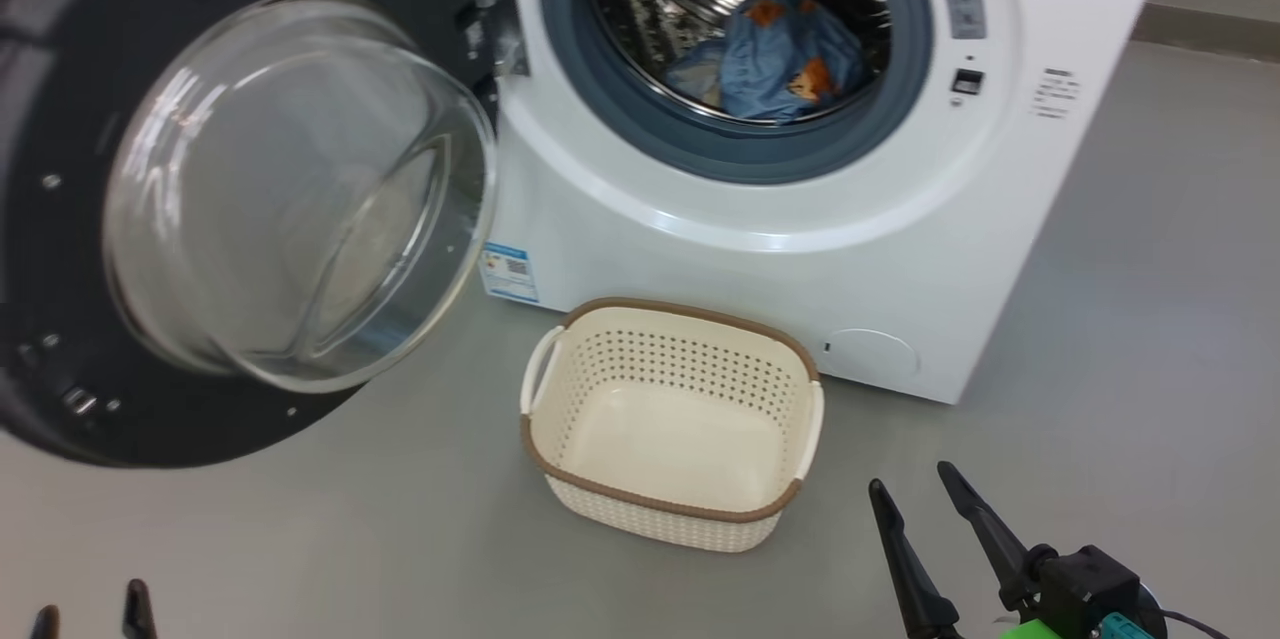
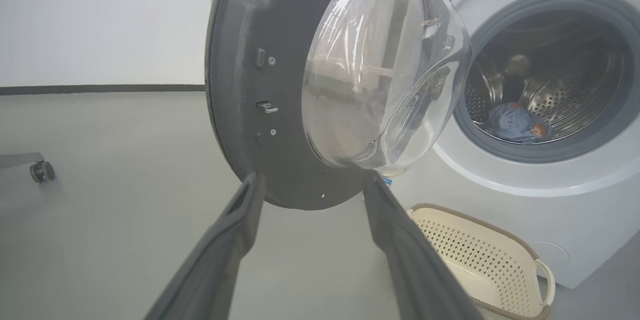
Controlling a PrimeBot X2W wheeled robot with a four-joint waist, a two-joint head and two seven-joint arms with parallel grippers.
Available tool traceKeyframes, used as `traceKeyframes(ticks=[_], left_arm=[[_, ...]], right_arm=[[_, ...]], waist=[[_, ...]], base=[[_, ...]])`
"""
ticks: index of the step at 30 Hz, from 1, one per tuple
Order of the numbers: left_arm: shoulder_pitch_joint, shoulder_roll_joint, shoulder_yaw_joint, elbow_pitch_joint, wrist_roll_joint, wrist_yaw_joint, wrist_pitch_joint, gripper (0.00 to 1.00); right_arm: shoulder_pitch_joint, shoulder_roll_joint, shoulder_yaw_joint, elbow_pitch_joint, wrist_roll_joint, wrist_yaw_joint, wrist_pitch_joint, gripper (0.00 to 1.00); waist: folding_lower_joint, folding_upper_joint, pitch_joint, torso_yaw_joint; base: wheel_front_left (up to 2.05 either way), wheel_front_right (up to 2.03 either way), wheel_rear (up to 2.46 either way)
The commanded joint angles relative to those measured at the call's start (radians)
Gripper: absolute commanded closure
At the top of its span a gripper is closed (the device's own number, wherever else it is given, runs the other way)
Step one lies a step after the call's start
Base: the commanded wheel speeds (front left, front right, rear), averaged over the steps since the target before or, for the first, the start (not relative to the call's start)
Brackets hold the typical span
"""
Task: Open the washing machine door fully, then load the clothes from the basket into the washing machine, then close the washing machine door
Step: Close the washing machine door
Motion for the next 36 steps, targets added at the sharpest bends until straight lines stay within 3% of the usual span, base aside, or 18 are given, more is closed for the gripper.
traceKeyframes(ticks=[1,8,20,36], left_arm=[[-0.047,0.011,0.046,-0.016,0.001,-0.002,-0.005,0.00],[-0.051,-0.001,0.052,0.005,0.004,-0.003,-0.005,0.00],[-0.062,-0.007,0.104,0.014,-0.011,-0.003,-0.005,0.00],[-0.062,-0.014,0.090,0.009,-0.003,-0.003,-0.005,0.00]], right_arm=[[-0.045,-0.002,0.032,-0.016,0.011,0.003,-0.005,0.00],[-0.057,-0.002,0.036,-0.008,0.005,0.003,-0.005,0.00],[-0.127,-0.002,0.077,0.032,0.002,0.003,-0.005,0.00],[-0.112,-0.002,0.063,0.030,-0.005,0.003,-0.005,0.00]], waist=[[0.0000,0.0000,-0.003,0.052],[0.0000,0.0000,0.007,0.114],[0.0000,0.0000,0.040,0.133],[0.0000,0.0000,0.035,0.125]], base=[[0.00,0.00,0.00],[0.00,0.00,0.00],[0.00,0.00,0.00],[0.00,0.00,0.00]])
